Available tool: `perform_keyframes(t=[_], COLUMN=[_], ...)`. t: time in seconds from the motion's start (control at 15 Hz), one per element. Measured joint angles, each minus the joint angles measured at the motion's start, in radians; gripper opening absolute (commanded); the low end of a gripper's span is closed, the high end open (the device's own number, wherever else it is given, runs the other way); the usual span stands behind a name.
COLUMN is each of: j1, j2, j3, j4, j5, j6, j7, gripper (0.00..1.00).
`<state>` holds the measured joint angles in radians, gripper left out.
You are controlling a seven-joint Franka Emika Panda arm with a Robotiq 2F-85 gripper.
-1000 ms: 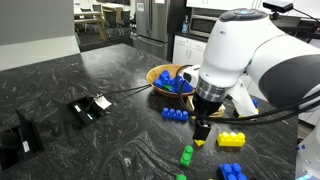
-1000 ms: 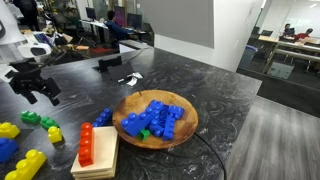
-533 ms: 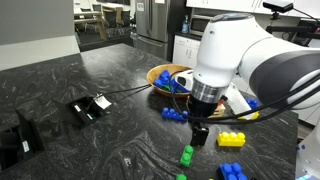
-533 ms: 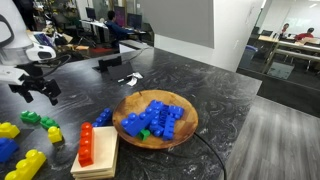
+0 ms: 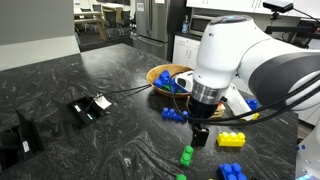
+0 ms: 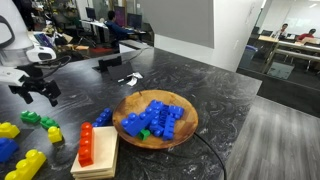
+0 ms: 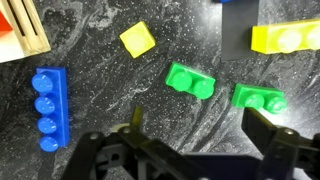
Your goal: Put the green block in the bowl
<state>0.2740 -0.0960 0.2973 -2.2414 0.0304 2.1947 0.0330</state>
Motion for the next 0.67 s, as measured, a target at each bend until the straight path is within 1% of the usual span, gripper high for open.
perform_keyframes(t=[0.13,0.27,0.4,0.53,0.67], j1=[0.0,0.0,0.002,0.004,0.007], j2=[0.005,0.016,0.042,0.077,0.102], j3=[-0.002,-0.002,-0.001,0.004,0.005], j4=[-0.002,-0.001,0.009,0.024,0.039], j5=[0.012,0.056,0.084,0.088,0.088], j6=[-0.025,-0.053,-0.078,-0.085,-0.087], j7=[0.02,0.06,0.144,0.254,0.309], gripper=[1.0,1.0,1.0,1.0,1.0])
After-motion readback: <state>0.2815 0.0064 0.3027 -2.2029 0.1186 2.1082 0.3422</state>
